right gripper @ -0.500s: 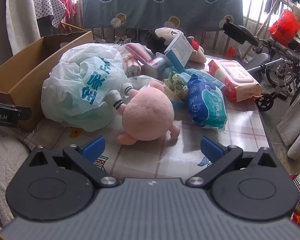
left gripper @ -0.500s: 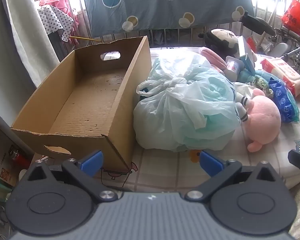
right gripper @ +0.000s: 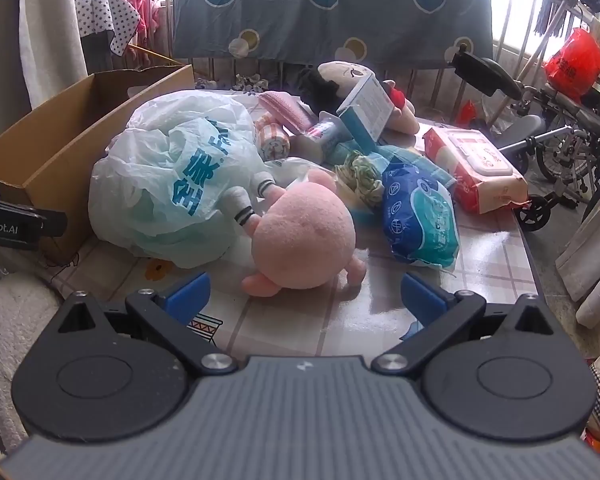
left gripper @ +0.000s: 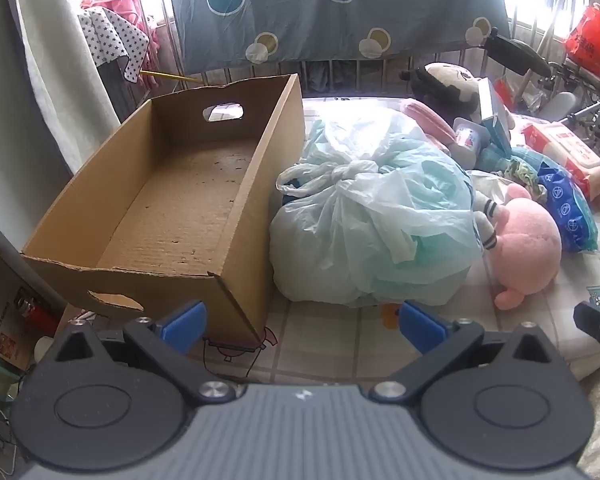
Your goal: Organize soft objects
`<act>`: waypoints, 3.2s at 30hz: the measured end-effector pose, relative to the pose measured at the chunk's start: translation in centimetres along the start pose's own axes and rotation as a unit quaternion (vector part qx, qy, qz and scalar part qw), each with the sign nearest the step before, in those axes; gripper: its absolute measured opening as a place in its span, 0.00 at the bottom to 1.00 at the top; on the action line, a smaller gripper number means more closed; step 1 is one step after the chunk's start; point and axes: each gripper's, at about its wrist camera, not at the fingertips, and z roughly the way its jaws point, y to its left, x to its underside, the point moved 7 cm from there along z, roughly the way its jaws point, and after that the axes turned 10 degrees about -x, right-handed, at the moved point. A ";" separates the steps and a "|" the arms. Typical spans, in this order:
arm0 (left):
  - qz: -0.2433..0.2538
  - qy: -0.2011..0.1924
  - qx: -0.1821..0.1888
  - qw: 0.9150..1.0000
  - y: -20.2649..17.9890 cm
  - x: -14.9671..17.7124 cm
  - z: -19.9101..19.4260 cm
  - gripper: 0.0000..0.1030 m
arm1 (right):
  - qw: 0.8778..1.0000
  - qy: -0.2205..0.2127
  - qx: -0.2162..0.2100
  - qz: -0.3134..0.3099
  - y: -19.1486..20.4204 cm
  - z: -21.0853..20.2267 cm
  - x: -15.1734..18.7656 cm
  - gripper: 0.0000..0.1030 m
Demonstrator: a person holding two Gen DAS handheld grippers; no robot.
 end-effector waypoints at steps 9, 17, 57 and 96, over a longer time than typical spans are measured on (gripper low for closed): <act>-0.002 -0.002 0.003 1.000 0.1 0.5 0.2 1.00 | 1.000 -0.005 0.000 -0.005 0.1 -0.1 0.1 0.99; -0.002 -0.004 0.004 1.000 0.0 0.6 0.1 1.00 | 1.000 -0.006 -0.001 -0.004 0.0 -0.2 0.1 0.99; -0.006 0.000 0.005 1.000 0.4 0.6 0.4 1.00 | 1.000 -0.005 -0.001 -0.009 0.3 0.0 0.1 0.99; 0.054 -0.058 0.110 0.991 -5.9 -0.5 -1.3 1.00 | 0.993 -0.078 -0.085 0.022 -5.4 -0.7 -1.1 0.99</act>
